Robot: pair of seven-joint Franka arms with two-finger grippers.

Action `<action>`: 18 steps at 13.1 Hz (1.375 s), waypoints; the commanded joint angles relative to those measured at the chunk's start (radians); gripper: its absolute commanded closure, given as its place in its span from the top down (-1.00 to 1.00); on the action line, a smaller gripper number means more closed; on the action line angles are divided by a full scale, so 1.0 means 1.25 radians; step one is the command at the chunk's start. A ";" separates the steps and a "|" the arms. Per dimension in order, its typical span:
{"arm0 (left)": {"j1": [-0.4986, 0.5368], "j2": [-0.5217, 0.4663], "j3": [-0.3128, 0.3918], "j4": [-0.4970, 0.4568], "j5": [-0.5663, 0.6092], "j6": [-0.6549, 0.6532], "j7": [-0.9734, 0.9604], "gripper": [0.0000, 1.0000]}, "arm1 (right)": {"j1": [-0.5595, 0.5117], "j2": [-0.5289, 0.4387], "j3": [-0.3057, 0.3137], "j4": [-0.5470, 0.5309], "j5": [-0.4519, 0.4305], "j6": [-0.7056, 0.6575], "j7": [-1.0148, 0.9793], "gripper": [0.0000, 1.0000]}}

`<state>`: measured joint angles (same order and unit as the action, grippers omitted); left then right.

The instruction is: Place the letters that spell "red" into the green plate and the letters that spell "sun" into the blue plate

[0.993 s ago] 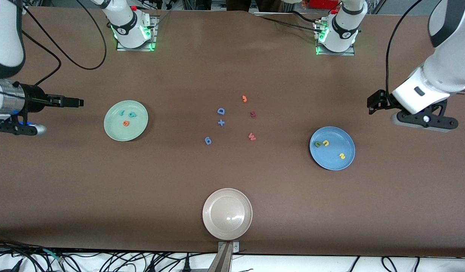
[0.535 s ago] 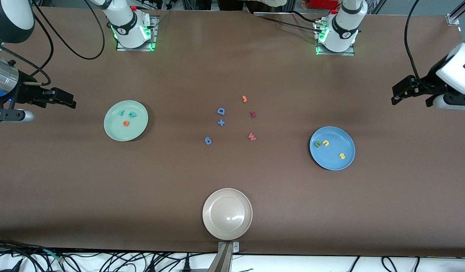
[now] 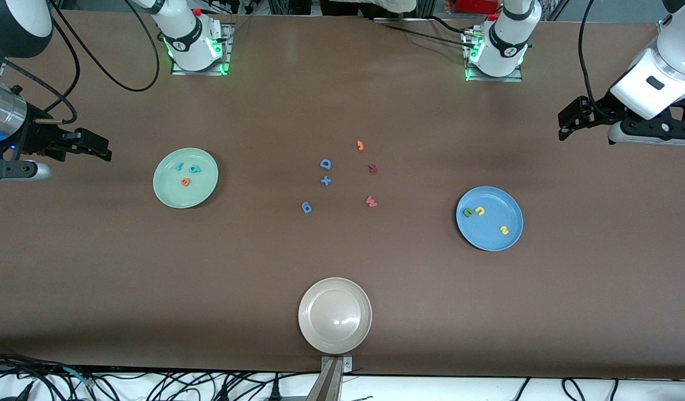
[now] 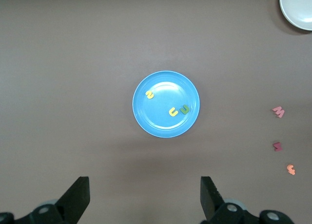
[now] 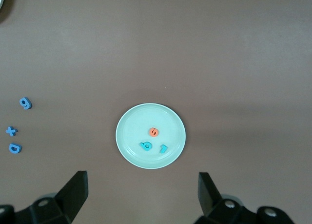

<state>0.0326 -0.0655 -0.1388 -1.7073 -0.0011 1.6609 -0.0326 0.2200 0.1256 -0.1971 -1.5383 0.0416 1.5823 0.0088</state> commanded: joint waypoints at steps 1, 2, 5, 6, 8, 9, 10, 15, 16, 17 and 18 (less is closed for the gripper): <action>-0.005 -0.018 0.004 -0.016 -0.010 0.003 0.004 1.00 | -0.007 0.007 0.001 0.019 -0.006 -0.029 -0.021 1.00; -0.005 -0.018 0.003 -0.016 -0.009 0.003 0.004 1.00 | -0.007 0.007 0.001 0.017 -0.007 -0.022 -0.016 1.00; -0.005 -0.018 -0.001 -0.015 -0.009 0.002 0.004 1.00 | -0.005 -0.002 0.001 -0.006 -0.012 -0.015 -0.017 1.00; -0.005 -0.018 -0.001 -0.015 -0.009 0.003 0.004 1.00 | -0.005 -0.005 0.002 -0.014 -0.015 -0.015 -0.017 1.00; -0.005 -0.018 -0.003 -0.015 -0.009 0.003 0.004 1.00 | -0.004 -0.032 0.004 -0.055 -0.015 0.019 -0.017 0.99; -0.006 -0.016 -0.003 -0.015 -0.009 0.003 0.004 1.00 | -0.004 -0.033 0.004 -0.054 -0.015 0.019 -0.019 1.00; -0.006 -0.018 -0.006 -0.015 -0.009 0.003 0.004 1.00 | -0.004 -0.032 0.004 -0.052 -0.014 0.015 -0.018 1.00; -0.005 -0.016 -0.012 -0.014 -0.008 0.003 0.004 1.00 | -0.002 -0.023 0.004 -0.043 -0.008 0.017 -0.012 1.00; -0.005 -0.016 -0.013 -0.015 -0.005 0.003 0.004 1.00 | -0.002 -0.023 0.004 -0.042 -0.006 0.017 -0.012 1.00; -0.006 -0.016 -0.017 -0.014 0.013 0.003 0.004 1.00 | -0.002 -0.022 0.004 -0.040 -0.007 0.017 -0.012 1.00; -0.006 -0.016 -0.025 -0.012 0.024 0.003 0.004 1.00 | -0.002 -0.022 0.004 -0.040 -0.007 0.017 -0.012 1.00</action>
<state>0.0256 -0.0655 -0.1557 -1.7074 0.0014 1.6609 -0.0325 0.2169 0.1173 -0.1959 -1.5713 0.0413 1.5925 -0.0023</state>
